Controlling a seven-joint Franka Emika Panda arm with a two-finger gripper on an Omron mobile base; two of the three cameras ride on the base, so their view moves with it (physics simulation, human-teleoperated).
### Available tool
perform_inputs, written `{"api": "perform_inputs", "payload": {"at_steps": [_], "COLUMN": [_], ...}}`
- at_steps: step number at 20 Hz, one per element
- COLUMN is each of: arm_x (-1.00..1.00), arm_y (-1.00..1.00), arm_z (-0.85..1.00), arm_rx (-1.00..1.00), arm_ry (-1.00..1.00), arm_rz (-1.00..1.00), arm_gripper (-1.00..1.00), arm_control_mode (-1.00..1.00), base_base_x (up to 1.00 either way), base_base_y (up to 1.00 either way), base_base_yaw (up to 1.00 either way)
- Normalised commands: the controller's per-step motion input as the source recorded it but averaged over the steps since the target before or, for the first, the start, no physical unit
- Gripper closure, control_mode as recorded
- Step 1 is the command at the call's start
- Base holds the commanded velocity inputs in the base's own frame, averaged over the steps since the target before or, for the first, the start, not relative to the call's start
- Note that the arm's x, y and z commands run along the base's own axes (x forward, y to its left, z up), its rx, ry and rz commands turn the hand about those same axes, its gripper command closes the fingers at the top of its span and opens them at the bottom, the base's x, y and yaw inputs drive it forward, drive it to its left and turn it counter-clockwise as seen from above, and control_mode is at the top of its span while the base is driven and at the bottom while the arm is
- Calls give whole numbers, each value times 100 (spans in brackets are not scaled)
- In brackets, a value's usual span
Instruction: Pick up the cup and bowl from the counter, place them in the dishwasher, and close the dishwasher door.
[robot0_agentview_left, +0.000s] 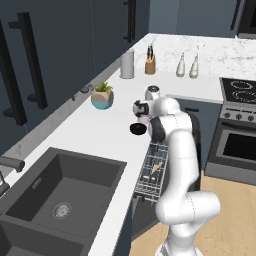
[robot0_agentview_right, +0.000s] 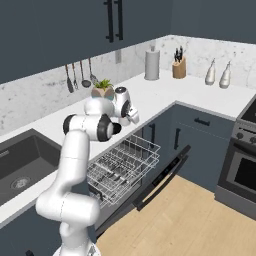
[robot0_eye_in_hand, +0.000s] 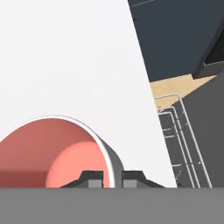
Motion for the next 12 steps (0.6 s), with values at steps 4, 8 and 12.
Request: {"api": "perform_inputs", "payload": {"at_steps": [4,8,12], "arm_x": [-67,-98,-100], "arm_y": [-40,-57,-54], "arm_z": [3,43,58], "arm_rx": [3,8,12], "arm_ry": [-2,-15,-20], "arm_rz": [-13,-14,-11], "arm_gripper": [100,100,100], "arm_control_mode": [-100,-100,-100], "base_base_x": [0,0,0], "base_base_y": [0,0,0], "base_base_yaw": [0,0,0]}}
